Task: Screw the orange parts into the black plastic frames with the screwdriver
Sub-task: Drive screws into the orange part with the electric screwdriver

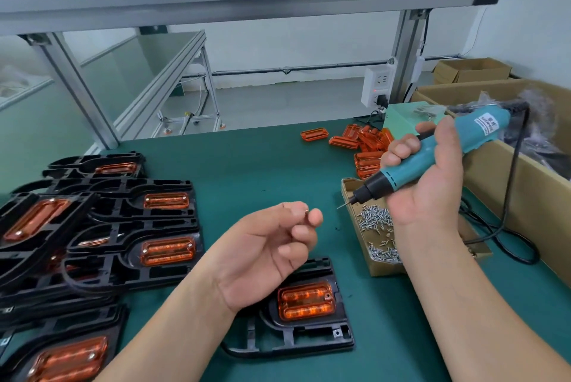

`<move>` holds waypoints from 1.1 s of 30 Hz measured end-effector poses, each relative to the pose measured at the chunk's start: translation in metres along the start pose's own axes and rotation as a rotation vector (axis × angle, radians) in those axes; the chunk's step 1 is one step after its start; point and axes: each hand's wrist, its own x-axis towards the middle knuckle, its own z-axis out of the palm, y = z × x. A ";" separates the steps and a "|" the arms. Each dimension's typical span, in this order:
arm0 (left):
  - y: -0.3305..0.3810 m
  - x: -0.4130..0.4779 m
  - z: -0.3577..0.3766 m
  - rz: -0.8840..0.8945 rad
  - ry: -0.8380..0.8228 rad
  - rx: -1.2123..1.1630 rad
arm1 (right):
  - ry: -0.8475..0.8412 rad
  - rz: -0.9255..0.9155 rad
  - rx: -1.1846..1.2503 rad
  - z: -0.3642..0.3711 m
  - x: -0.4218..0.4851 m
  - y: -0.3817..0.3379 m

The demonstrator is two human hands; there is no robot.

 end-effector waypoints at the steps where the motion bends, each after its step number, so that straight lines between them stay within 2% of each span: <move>1: 0.001 -0.001 0.000 0.018 0.010 0.029 | -0.011 0.005 0.000 0.002 -0.002 0.001; 7: 0.002 -0.005 -0.001 0.138 0.081 0.236 | -0.075 0.030 0.003 0.011 -0.014 0.005; 17: 0.004 -0.004 -0.004 0.192 0.155 0.272 | -0.108 0.077 -0.023 0.013 -0.021 0.014; 21: 0.003 -0.005 -0.006 0.214 0.172 0.434 | -0.120 0.076 -0.003 0.014 -0.022 0.012; 25: -0.002 -0.004 -0.009 0.216 0.204 0.615 | -0.116 0.064 0.015 0.015 -0.022 0.008; 33: -0.011 -0.001 -0.009 0.173 0.175 0.651 | -0.146 0.063 0.054 0.018 -0.026 0.004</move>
